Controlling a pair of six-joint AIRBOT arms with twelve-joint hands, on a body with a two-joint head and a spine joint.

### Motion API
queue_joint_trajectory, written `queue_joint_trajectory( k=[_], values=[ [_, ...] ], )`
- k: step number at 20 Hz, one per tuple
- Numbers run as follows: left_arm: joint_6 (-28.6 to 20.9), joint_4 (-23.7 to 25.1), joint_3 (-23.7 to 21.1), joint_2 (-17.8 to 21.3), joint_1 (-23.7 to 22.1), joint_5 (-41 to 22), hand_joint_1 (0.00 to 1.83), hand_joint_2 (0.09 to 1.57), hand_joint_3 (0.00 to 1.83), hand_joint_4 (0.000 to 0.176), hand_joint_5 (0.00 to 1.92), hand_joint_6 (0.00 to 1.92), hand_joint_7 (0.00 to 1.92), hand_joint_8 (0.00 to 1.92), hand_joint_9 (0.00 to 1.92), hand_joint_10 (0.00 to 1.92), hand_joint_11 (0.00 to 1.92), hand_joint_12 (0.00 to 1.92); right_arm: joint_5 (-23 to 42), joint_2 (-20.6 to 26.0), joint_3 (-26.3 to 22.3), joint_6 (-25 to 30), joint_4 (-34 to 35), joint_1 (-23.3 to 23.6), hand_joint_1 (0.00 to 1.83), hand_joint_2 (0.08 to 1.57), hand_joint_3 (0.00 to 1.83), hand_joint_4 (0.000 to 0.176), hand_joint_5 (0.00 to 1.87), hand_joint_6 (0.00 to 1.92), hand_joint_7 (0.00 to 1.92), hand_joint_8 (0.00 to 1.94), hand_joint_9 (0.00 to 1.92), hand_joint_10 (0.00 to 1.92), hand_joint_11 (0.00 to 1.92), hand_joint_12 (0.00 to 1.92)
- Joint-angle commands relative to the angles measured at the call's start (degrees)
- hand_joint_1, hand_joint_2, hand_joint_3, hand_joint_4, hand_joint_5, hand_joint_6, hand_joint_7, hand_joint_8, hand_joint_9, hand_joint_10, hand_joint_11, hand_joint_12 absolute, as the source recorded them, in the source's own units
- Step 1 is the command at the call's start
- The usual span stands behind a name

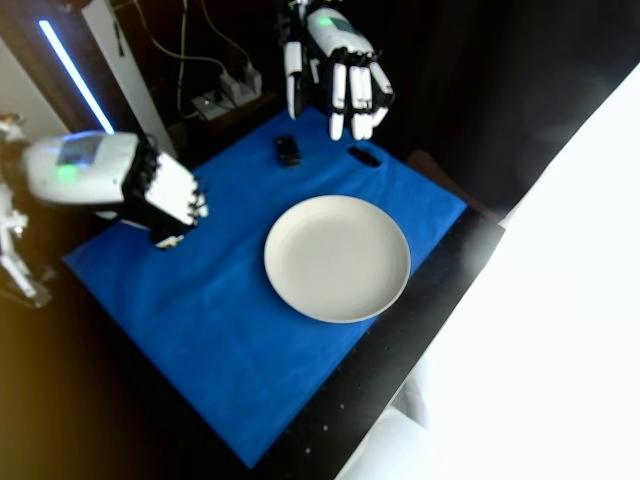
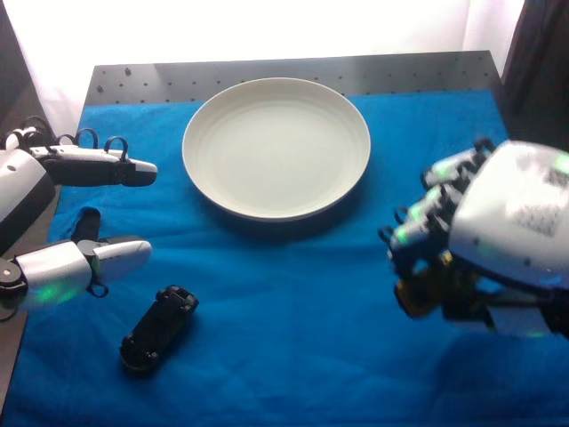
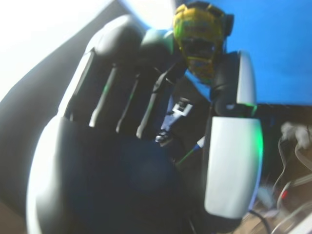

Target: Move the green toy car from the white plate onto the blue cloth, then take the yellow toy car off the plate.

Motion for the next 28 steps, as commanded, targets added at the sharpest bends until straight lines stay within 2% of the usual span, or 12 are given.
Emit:
queue_joint_trajectory(
  k=[1,3,6,11,14,16,17,19,20,24,27,28],
  values=[
    [-0.33,1.04,-0.07,0.2,-0.32,-6.81,0.71,1.1,0.0,0.131,0.71,0.0,0.59,0.0,0.59,0.02,0.07,1.35,6.79,-0.73,0.0,0.49,-0.02,-0.04,1.39,1.12,0.0,0.0,0.94,0.81,0.92,1.13,0.92,1.37,0.98,1.56],
    [-0.33,1.0,-0.07,0.19,-0.32,-6.68,0.74,1.1,0.0,0.097,0.72,0.0,0.59,0.0,0.6,0.02,0.1,1.33,6.24,-1.69,0.19,1.38,-0.01,-1.32,1.33,1.0,0.0,0.0,0.77,0.68,0.83,0.84,0.77,1.06,0.58,1.53],
    [-0.33,0.92,-0.07,0.17,-0.32,-6.74,0.77,1.1,0.0,0.091,0.72,0.0,0.59,0.0,0.62,0.03,0.14,1.32,5.69,-2.14,0.27,2.04,0.06,-1.74,1.02,0.91,0.0,0.0,0.44,0.07,0.45,0.1,0.36,0.35,0.03,1.38],
    [-0.33,0.92,-0.07,0.13,-0.32,-6.89,0.73,1.1,0.0,0.097,0.72,0.0,0.59,0.0,0.61,0.02,0.12,1.32,5.74,-2.34,0.71,2.36,0.76,-1.74,0.74,0.89,0.0,0.0,0.21,0.02,0.14,0.04,0.05,0.14,0.0,0.46],
    [-0.33,0.91,-0.07,0.13,-0.32,-7.11,0.71,1.1,0.0,0.129,0.71,0.0,0.6,0.0,0.59,0.01,0.07,1.31,6.39,-2.26,0.83,2.36,1.47,-1.74,0.72,0.97,0.02,0.0,0.39,0.07,0.28,0.03,0.16,0.18,0.0,1.34],
    [-0.33,0.84,-0.07,0.15,-0.3,-7.49,0.71,1.12,0.01,0.099,0.72,0.0,0.62,0.01,0.61,0.02,0.09,1.31,8.6,-1.51,0.78,2.36,2.57,-1.74,0.81,1.12,0.02,0.0,0.66,0.24,0.54,0.04,0.31,0.44,0.0,1.64],
    [-0.33,0.8,-0.07,0.16,-0.28,-7.83,0.76,1.12,0.0,0.066,0.75,0.01,0.66,0.02,0.67,0.04,0.2,1.23,10.8,-0.91,0.75,2.36,3.54,-1.78,0.9,1.19,0.02,0.0,0.5,0.26,0.57,0.05,0.33,0.67,0.0,1.71],
    [-0.33,0.78,0.02,0.17,-0.27,-8.69,0.8,1.13,0.0,0.063,0.7,0.0,0.71,0.01,0.7,0.03,0.32,1.11,15.31,0.28,0.82,2.13,5.94,-2.03,0.78,1.29,0.02,0.0,0.15,0.64,0.45,0.0,0.12,0.86,0.0,1.6],
    [-0.34,0.76,0.1,0.17,-0.28,-9.48,0.8,1.16,0.0,0.012,0.65,0.0,0.73,0.01,0.72,0.02,0.36,1.06,17.77,0.73,0.83,1.38,7.66,-2.27,0.9,1.27,0.01,0.0,0.03,0.84,0.39,0.0,0.02,0.82,0.0,1.53],
    [-0.35,0.75,0.41,0.49,-0.29,-11.74,0.55,1.17,0.0,0.003,0.43,0.0,0.73,0.0,0.86,0.02,0.62,0.69,25.51,2.03,0.82,0.02,11.93,-3.28,0.81,1.32,0.03,0.0,0.0,0.38,0.29,0.01,0.01,0.87,0.0,1.57],
    [-1.56,0.81,1.01,1.33,-0.76,-15.62,0.55,1.17,0.0,0.041,0.57,0.09,0.56,0.0,0.67,0.0,0.56,0.54,34.82,3.33,0.76,-0.1,16.14,-4.6,0.72,1.35,0.02,0.0,0.0,0.23,0.2,0.02,0.0,0.99,0.0,1.69],
    [-3.44,1.3,1.89,1.61,-1.48,-18.08,0.36,1.18,0.0,0.027,0.32,0.03,0.4,0.0,0.55,0.0,0.42,0.45,38.78,3.84,0.64,-1.22,18.13,-4.93,0.73,1.3,0.0,0.0,0.0,0.06,0.11,0.03,0.0,0.74,0.0,1.46]
  ],
)
